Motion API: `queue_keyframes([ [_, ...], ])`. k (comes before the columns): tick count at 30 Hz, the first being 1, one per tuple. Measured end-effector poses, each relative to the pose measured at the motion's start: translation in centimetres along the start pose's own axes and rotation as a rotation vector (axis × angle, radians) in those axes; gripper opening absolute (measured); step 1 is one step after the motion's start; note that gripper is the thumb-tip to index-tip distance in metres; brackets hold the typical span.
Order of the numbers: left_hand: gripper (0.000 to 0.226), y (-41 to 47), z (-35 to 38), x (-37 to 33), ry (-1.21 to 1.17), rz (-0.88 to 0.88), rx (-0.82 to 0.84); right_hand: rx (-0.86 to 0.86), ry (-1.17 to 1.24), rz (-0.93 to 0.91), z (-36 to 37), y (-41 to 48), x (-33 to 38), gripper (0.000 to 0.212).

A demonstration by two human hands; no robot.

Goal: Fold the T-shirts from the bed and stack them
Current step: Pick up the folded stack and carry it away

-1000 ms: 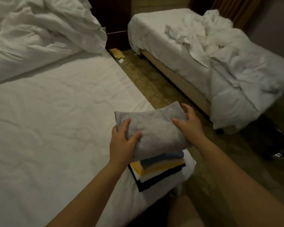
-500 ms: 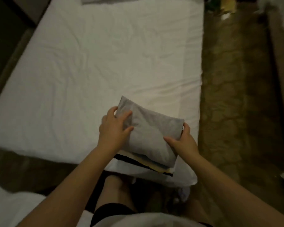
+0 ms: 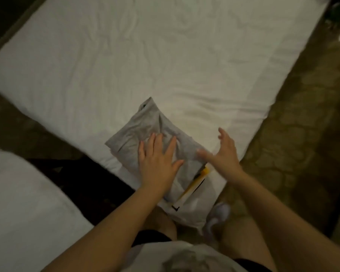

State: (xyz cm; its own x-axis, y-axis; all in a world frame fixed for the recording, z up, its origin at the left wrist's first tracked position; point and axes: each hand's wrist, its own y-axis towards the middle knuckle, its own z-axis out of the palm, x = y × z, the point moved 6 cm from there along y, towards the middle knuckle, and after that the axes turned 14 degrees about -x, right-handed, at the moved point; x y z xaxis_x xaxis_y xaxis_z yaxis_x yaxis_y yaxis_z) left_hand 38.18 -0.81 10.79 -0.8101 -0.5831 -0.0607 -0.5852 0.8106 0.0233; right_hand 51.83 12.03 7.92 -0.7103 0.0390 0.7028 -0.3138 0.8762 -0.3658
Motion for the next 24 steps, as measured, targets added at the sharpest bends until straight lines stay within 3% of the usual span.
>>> queue_keyframes([
  [4, 0.056, -1.4, -0.2, 2.7, 0.023, -0.151, -0.007, 0.521, -0.205, -0.187, 4.8, 3.9, 2.3, 0.126],
  [7, 0.046, -2.8, -0.1, 2.8, 0.018, -0.493, -0.007, 0.812, -0.330, -0.273, 9.9, 4.9, 2.8, 0.133],
  [11, 0.031, -4.2, 0.6, 1.7, -0.097, -0.911, -0.158, 1.078, -0.225, -0.171, 13.8, 2.9, 2.1, 0.144],
  [13, 0.031, -4.4, 0.8, 2.1, -0.139, -0.984, -0.262, 1.114, -0.146, -0.095, 14.6, 2.2, 0.9, 0.137],
  [17, 0.058, -6.7, -0.4, 4.0, -0.163, -1.135, -0.505, 1.120, -0.094, -0.091, 16.3, 1.9, -1.2, 0.146],
  [20, 0.085, -9.8, -1.1, 5.9, -0.065, -1.365, -0.463, 1.055, -0.137, -0.169, 16.4, 0.9, -0.2, 0.148],
  [24, 0.112, -12.1, 1.1, 8.1, -0.396, -1.532, -0.300, 1.006, -0.190, -0.206, 16.6, -0.3, 0.8, 0.138],
])
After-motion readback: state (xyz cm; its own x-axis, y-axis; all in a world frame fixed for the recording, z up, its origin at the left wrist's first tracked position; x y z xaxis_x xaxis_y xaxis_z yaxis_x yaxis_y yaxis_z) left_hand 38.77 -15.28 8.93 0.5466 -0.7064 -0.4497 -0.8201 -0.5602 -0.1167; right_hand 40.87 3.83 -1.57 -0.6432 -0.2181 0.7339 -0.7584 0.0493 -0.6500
